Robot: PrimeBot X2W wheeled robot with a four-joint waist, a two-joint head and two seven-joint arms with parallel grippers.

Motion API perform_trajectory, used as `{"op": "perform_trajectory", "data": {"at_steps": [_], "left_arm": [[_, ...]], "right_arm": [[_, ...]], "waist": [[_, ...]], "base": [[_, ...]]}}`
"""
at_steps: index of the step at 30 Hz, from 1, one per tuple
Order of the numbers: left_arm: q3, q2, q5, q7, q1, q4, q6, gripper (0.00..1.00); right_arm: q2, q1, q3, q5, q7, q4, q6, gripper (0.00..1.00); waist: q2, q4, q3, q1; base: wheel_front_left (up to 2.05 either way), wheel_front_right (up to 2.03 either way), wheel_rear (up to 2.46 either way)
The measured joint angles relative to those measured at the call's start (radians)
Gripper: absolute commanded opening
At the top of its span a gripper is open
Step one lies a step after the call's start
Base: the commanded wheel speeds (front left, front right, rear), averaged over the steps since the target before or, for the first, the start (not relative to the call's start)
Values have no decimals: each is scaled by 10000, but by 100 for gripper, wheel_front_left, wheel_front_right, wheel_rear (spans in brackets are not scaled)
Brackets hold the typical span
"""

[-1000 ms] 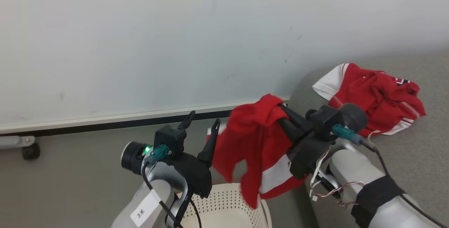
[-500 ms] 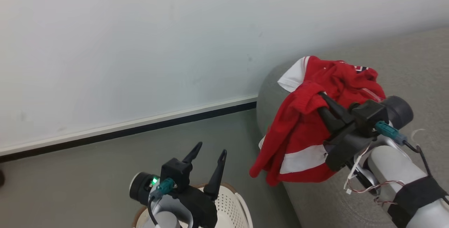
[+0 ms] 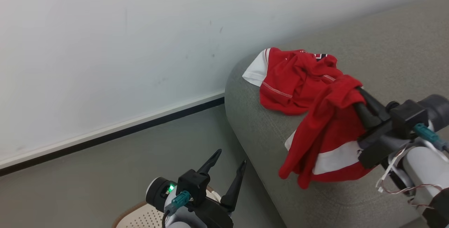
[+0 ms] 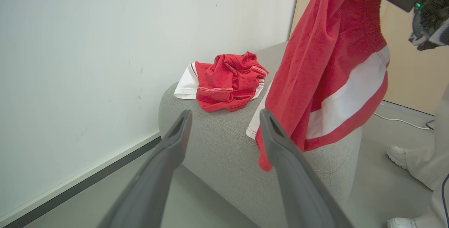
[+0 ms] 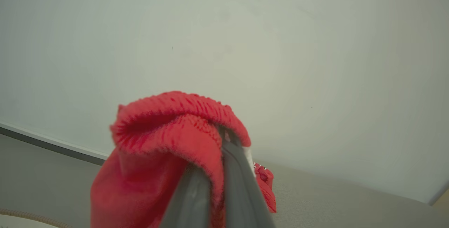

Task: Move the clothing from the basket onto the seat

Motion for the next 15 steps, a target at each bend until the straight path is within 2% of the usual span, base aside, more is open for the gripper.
{"op": "perform_trajectory", "data": {"at_steps": [7,15], "left_arm": [[-261,-58,140,0,-26,-280,6,100],[-399,-56,414,0,-444,-583,15,100]], "right_arm": [[-637,-174,-487,15,0,-228,12,0],[-1072,-1908,-1099,105,144,-71,196,0]], "waist": [[0,-110,500,0],[1,119,1385,1]], "base": [[0,0,0],[0,0,0]]}}
